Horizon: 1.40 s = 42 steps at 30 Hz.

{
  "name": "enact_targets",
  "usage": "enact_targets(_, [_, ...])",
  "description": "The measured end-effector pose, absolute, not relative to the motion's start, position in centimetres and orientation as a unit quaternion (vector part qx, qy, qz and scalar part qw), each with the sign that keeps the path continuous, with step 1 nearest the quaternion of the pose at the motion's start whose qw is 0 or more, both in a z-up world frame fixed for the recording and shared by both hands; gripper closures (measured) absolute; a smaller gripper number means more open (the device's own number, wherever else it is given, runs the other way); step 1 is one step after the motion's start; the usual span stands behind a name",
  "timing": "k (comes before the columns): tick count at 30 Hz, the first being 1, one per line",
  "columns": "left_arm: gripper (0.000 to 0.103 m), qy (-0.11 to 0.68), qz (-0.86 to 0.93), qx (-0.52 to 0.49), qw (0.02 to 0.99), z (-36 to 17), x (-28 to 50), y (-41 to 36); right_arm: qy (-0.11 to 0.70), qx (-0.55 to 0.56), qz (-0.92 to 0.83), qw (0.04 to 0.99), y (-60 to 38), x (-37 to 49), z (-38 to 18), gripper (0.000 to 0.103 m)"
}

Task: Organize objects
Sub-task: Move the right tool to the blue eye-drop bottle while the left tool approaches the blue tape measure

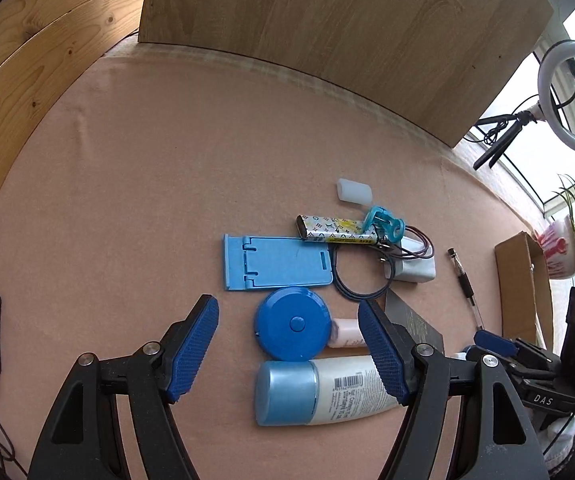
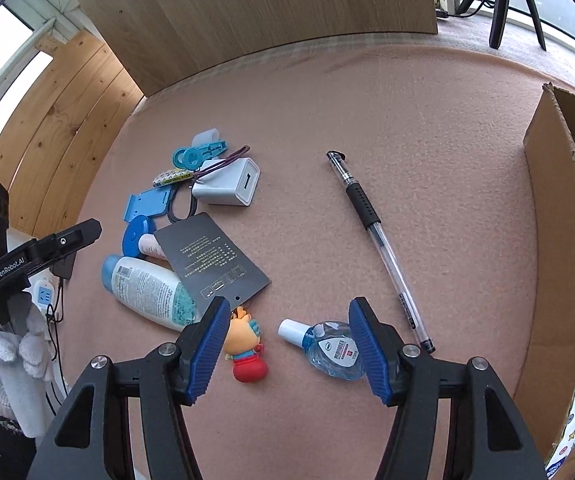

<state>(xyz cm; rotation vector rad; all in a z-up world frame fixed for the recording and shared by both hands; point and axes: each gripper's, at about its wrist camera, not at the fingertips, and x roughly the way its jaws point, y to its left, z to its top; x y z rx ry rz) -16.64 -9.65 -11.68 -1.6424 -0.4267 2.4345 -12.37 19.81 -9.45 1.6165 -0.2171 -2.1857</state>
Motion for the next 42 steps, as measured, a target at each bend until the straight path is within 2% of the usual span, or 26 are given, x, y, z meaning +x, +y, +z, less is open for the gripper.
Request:
enact_targets(9, [0.027, -0.089, 0.799, -0.590, 0.077, -14.3, -18.5, -7.4, -0.085, 0.599, -0.771, 0.198, 19.9, -12.5, -10.9, 0.045])
enact_targets(18, [0.027, -0.028, 0.814, -0.575, 0.073, -14.7, -17.7, -6.4, -0.072, 0.606, -0.766, 0.204, 19.7, -11.4, -10.9, 0.045])
enact_targets(21, [0.031, -0.032, 0.818, -0.570, 0.066, -14.7, -17.2, -6.7, -0.057, 0.605, -0.768, 0.203, 19.4, -10.8, -10.9, 0.045])
enact_targets(23, [0.040, -0.036, 0.820, -0.568, 0.061, -14.6, -17.0, -7.3, -0.047, 0.602, -0.771, 0.202, 19.2, -10.5, -10.9, 0.045])
enact_targets(27, [0.047, -0.039, 0.823, -0.564, 0.053, -14.4, -16.1, -8.7, -0.025, 0.595, -0.779, 0.196, 18.7, -10.2, -10.9, 0.048])
enact_targets(36, [0.049, -0.061, 0.828, -0.556, 0.041, -14.3, -13.0, -12.1, -0.015, 0.592, -0.783, 0.192, 18.7, -10.2, -10.9, 0.053])
enact_targets(42, [0.049, -0.071, 0.828, -0.554, 0.040, -14.3, -10.7, -13.1, -0.034, 0.596, -0.778, 0.195, 19.2, -10.1, -11.0, 0.054])
